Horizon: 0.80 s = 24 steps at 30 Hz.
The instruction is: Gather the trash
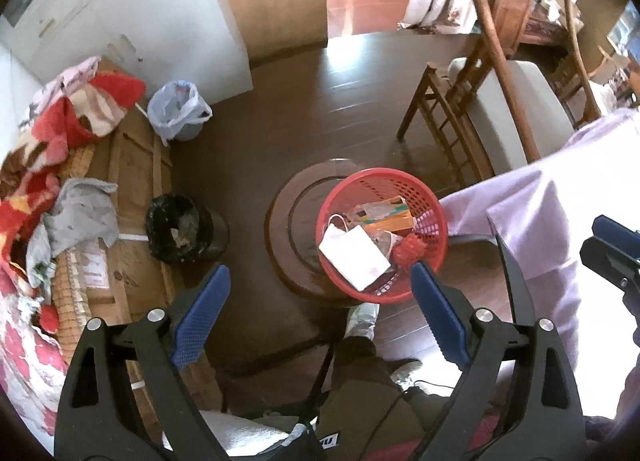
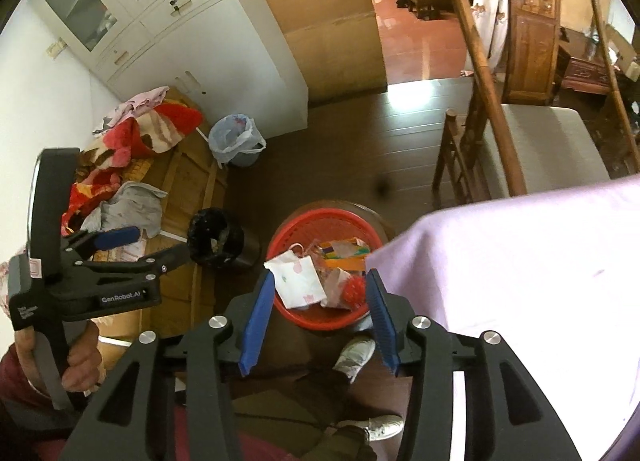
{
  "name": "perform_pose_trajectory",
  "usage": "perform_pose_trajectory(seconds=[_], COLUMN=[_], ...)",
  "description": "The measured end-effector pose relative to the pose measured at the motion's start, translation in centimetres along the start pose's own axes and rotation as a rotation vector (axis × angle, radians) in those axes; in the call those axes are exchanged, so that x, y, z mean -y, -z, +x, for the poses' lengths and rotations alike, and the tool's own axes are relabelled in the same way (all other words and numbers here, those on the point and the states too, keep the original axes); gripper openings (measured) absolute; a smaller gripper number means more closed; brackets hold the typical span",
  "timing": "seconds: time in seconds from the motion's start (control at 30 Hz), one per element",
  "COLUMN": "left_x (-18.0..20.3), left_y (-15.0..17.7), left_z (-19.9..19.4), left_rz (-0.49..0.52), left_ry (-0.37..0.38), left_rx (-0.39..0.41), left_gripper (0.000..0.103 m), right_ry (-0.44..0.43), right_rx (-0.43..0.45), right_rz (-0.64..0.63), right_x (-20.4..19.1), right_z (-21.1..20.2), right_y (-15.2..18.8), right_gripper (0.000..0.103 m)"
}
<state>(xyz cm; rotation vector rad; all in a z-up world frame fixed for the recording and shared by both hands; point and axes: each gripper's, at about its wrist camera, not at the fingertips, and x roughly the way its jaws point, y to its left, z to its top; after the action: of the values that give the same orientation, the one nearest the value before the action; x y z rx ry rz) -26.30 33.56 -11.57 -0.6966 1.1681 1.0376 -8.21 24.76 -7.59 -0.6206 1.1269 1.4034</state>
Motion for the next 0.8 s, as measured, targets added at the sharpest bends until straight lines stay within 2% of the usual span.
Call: perform_pose_trajectory(seconds=[0.27,0.43,0.8], left_x=[2.8,3.6,3.2], left_y=[2.1,3.4,4.6], left_z=[-3.4,-5.3,-7.1], left_rz=[0.039,0.035,-0.002], left_ry=[-0.032,-0.042,-0.058], left_rx=[0.066,0.107,0.150], left_gripper=[0.092,0.093,0.095], right_ry=[0.043,0.056,0.061], right_rx=[-0.018,-0.012,-0.023], right_rz=[-0.021,-0.025,-0.009], right_x=[0.3,-0.1,-0.3], right_z=[-2.6,-4.0,-4.8], right_y=[2.3,3.2,4.8], right_gripper=[0.057,0.069,0.070])
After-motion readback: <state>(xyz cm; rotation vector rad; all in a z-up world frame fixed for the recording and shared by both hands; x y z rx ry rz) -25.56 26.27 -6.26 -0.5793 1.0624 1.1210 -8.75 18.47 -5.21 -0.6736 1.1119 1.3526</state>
